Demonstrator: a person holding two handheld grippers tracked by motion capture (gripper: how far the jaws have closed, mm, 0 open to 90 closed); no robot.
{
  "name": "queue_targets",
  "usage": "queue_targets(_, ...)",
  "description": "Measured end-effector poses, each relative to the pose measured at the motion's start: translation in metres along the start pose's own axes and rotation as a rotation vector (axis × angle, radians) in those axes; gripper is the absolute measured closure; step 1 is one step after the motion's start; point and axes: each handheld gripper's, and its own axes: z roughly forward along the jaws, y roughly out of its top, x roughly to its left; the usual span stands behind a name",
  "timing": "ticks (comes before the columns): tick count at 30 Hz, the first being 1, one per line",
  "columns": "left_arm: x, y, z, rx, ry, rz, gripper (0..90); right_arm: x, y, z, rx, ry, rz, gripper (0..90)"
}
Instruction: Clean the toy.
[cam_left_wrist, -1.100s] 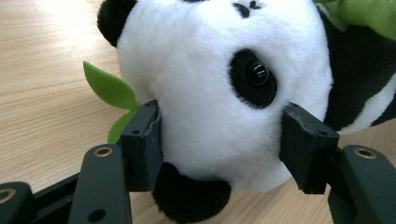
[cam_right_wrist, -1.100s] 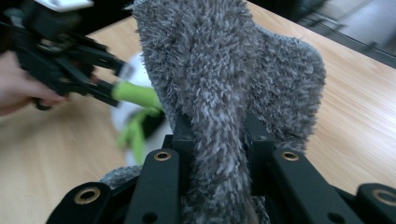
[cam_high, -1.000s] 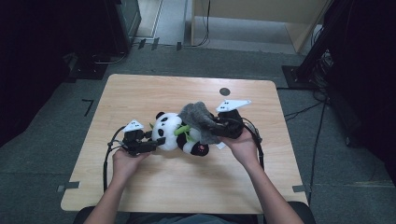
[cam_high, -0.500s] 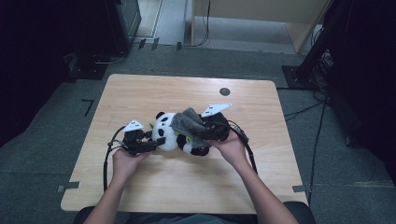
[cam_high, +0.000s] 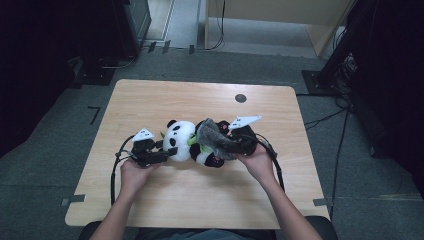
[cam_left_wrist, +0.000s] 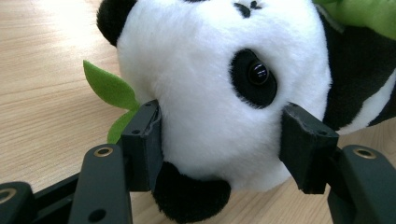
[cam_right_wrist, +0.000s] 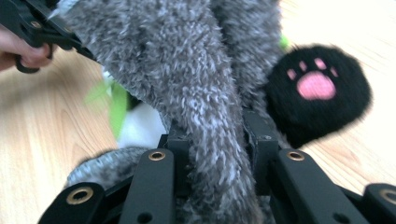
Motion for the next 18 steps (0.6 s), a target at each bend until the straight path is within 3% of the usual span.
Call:
queue_targets(11,0.000,0.000,0.000,0.000,-0.001,0.003,37.3,-0.013,-0.031,-0.007,0.030,-0.019,0.080,71.9)
queue_targets(18,0.001,0.000,0.000,0.000,-0.001,0.002,37.3,-0.016,-0.042,-0.006,0.068,-0.032,0.093,72.0)
